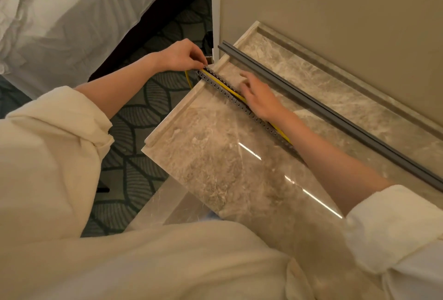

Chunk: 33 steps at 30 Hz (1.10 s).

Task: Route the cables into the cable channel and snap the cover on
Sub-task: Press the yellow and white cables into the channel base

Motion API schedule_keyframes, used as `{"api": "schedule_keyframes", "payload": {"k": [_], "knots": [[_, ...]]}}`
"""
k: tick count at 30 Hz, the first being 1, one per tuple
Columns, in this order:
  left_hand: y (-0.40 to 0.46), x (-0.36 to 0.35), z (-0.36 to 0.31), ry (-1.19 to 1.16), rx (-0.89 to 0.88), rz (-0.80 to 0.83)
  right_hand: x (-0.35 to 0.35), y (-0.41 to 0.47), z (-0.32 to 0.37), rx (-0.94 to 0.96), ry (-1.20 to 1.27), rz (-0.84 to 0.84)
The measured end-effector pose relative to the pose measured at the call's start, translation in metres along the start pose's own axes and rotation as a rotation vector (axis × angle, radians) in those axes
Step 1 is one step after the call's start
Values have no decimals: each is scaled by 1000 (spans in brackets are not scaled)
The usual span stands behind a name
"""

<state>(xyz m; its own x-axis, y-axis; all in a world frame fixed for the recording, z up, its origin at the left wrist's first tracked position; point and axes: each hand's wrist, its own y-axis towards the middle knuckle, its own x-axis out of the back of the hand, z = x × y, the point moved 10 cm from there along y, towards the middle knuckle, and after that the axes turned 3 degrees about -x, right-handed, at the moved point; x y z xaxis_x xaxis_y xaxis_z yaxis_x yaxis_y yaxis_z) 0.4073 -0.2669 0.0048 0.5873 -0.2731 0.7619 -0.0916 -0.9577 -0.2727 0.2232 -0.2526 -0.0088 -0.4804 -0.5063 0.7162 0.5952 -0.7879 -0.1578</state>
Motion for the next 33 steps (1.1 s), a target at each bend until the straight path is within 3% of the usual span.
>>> {"api": "schedule_keyframes", "payload": {"k": [6,10,14,20,24,29,33], "knots": [[-19,-20,-54,292,-219,-262,45,-45,-72,-163,70,-220],[-31,-55,-100,294,-419,-243,47,-82,-86,-173,140,-228],[-33,-90,-133,192,-510,-95,36,-107,-87,-142,119,-194],[-15,-98,-121,-16,-251,30,33,-109,-92,-159,89,-232],[-5,-104,-123,34,-119,68,32,-109,-93,-181,16,-237],[-5,-108,-125,1,-93,172,41,-121,-97,-172,32,-178],[-19,-114,-140,-26,-206,107,61,-155,-131,-241,71,-201]]}}
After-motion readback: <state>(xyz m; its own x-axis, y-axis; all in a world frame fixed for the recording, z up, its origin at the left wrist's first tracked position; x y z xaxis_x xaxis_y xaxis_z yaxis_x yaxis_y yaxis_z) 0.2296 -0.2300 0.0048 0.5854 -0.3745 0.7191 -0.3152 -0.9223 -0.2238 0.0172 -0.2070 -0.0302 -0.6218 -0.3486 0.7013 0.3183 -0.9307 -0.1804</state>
